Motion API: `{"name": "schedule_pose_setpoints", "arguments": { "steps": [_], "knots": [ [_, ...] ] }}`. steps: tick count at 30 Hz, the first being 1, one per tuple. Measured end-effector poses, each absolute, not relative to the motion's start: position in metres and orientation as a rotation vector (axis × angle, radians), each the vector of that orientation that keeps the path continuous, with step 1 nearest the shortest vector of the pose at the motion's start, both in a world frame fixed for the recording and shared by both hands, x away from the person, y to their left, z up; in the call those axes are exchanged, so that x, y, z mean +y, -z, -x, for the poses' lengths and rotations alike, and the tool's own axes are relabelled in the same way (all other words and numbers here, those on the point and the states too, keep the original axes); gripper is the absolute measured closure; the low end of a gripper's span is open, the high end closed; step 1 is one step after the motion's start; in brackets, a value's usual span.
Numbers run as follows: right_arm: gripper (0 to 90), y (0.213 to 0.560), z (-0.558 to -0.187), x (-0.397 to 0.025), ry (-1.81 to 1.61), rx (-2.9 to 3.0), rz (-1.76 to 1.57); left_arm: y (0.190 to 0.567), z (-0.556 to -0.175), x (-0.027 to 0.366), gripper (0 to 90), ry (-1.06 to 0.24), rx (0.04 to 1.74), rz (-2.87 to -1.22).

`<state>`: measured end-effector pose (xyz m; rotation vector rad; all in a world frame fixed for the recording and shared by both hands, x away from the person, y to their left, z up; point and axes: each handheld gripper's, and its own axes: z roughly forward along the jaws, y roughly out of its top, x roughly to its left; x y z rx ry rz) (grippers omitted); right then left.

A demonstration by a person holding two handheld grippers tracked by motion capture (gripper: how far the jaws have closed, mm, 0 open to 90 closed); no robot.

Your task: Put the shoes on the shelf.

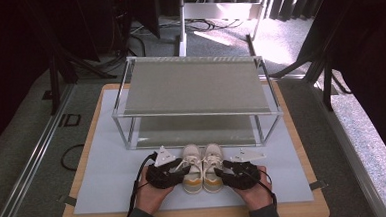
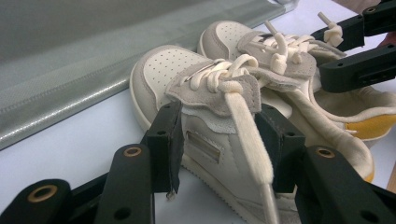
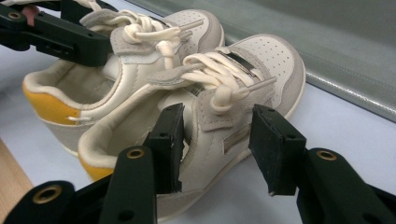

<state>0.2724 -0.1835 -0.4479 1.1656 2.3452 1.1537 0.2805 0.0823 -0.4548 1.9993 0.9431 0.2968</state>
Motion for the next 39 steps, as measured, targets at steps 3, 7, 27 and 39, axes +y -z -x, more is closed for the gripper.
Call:
{"name": "schedule_pose_setpoints", "arguments": {
  "steps": [3,7,27,39],
  "knots": [
    [54.3,0.449,-0.273,-0.183,-1.155,2.342,-1.197,0.455,-0.281,0.079,56.0,-0.302,0.956,-2.016],
    [56.1,0.449,-0.274,-0.183,-1.15,2.347,-1.206,0.454,-0.281,0.077,56.7,-0.305,0.966,-2.022],
    [63.2,0.452,-0.272,-0.185,-1.201,2.312,-1.243,0.454,-0.281,0.075,59.2,-0.282,1.014,-2.009],
    [68.8,0.458,-0.273,-0.196,-1.366,2.287,-1.262,0.454,-0.278,0.076,60.0,-0.259,1.002,-1.966]
  ]
}}
